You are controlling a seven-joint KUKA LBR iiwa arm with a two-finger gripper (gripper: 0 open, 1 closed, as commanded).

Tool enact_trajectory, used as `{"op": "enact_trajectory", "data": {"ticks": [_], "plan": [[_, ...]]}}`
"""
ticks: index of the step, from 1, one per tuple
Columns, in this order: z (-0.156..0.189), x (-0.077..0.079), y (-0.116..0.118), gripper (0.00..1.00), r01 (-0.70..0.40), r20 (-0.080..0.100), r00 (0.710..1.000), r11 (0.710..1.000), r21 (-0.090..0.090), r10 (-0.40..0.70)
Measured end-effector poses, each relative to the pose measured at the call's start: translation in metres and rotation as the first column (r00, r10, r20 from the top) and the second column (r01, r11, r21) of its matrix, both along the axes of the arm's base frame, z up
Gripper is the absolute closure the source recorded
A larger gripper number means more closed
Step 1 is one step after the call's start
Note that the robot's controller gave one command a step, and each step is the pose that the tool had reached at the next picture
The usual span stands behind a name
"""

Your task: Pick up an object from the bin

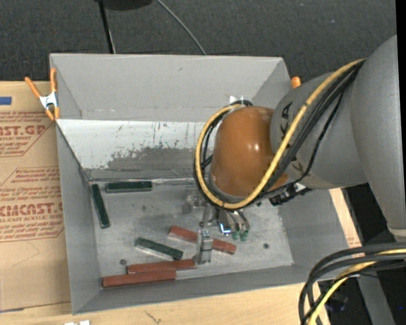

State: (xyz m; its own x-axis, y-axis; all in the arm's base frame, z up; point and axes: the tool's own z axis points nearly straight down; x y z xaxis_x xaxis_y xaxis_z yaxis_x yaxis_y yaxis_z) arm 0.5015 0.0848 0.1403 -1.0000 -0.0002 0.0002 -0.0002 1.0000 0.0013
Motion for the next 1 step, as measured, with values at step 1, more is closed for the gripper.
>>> {"op": "enact_trajectory", "data": {"ticks": [1], "plan": [[0.0, 0.0, 0.0, 0.0, 0.0, 0.0, 1.0, 1.0, 0.0, 0.0]]}}
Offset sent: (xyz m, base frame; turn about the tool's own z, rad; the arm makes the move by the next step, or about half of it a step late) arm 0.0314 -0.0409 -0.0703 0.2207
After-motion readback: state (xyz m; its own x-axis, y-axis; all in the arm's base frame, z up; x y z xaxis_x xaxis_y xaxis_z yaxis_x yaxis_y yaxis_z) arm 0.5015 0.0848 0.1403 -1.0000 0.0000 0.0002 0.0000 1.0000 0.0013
